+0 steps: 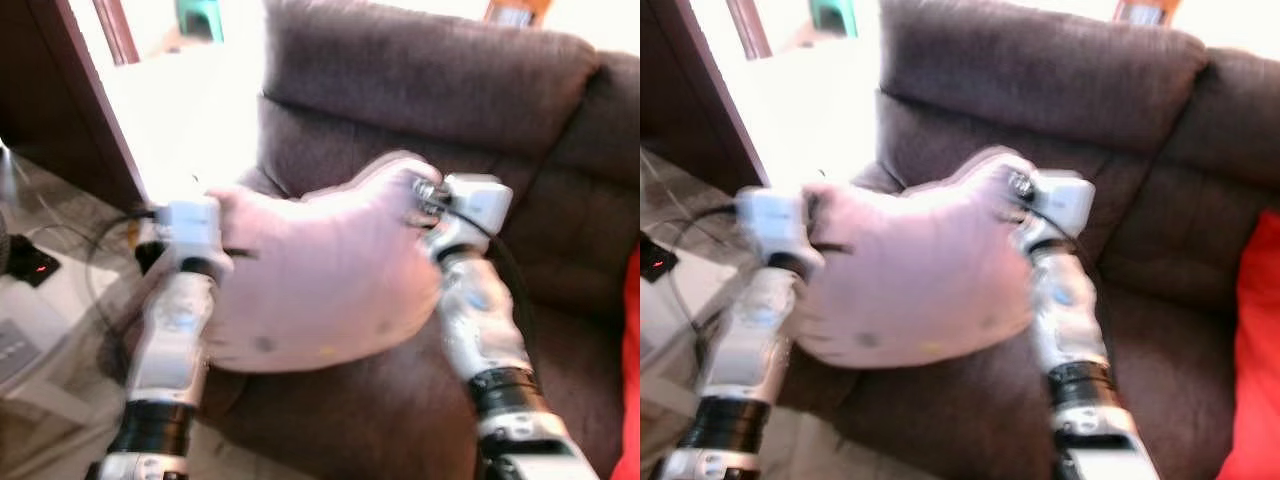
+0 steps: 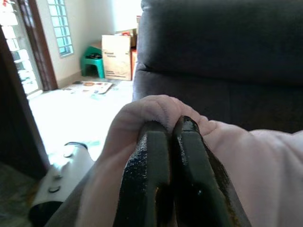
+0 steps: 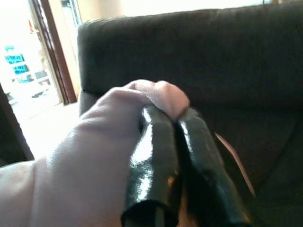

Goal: Move the pillow to the sofa from floor

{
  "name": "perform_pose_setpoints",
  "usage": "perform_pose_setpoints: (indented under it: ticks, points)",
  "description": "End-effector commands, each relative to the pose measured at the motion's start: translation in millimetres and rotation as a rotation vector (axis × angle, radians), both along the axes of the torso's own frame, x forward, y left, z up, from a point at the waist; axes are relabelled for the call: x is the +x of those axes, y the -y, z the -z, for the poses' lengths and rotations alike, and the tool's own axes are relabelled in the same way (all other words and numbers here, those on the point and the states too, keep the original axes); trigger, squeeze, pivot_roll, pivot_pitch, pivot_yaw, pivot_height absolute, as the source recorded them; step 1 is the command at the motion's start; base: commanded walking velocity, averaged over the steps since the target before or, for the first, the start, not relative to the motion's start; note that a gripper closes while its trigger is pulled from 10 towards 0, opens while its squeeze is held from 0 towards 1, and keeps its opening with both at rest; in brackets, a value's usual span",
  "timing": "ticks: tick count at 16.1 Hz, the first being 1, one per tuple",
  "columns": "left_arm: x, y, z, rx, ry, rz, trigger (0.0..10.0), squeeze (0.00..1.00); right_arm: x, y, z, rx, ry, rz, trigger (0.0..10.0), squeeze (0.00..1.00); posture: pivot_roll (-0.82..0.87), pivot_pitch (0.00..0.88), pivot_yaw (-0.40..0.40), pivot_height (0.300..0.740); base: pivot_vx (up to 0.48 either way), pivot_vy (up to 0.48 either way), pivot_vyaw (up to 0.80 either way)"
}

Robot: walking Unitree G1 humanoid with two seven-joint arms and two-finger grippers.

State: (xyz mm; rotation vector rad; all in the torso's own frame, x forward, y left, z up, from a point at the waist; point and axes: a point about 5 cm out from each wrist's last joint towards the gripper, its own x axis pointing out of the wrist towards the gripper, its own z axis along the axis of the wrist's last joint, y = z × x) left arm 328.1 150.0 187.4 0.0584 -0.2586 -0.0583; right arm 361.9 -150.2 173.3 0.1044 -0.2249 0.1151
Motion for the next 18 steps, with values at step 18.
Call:
perform_pose_setpoints:
  ticks: [18]
  points:
    - [7.6, -0.5, -2, -0.077, -0.03, 0.006, 10.0, 0.0, 9.7, -17.0, -7, -0.086, -0.006, -0.066, 10.0, 0.0, 0.13, 0.107, -0.077, 0.74, 0.207, 0.0, 0.0]
